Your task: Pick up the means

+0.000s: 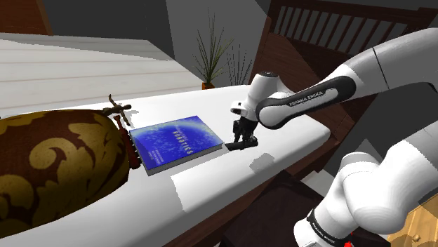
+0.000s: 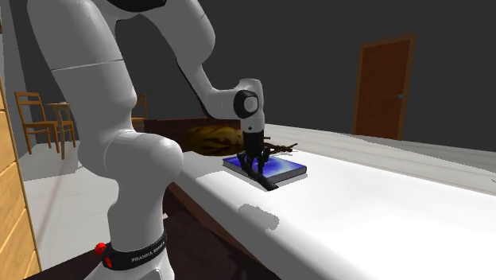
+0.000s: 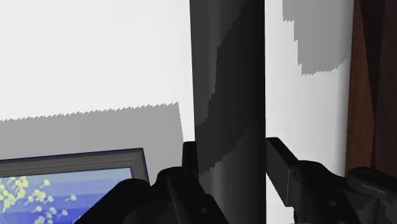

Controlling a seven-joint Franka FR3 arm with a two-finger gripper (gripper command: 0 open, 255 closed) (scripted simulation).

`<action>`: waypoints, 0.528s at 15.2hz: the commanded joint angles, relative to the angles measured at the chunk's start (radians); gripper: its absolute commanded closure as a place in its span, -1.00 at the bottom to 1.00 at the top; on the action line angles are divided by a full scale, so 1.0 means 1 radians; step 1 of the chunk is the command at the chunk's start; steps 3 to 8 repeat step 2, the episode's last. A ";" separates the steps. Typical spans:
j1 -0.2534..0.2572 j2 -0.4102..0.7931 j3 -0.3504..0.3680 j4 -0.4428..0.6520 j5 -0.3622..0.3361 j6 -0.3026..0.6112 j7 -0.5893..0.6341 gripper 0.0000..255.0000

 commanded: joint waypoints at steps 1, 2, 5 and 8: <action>0.000 -0.012 0.004 0.009 -0.001 -0.021 0.003 1.00; 0.000 -0.012 0.004 0.009 -0.001 -0.021 0.003 1.00; 0.000 -0.012 0.004 0.009 -0.001 -0.021 0.003 1.00; 0.000 -0.012 0.004 0.009 -0.001 -0.021 0.003 1.00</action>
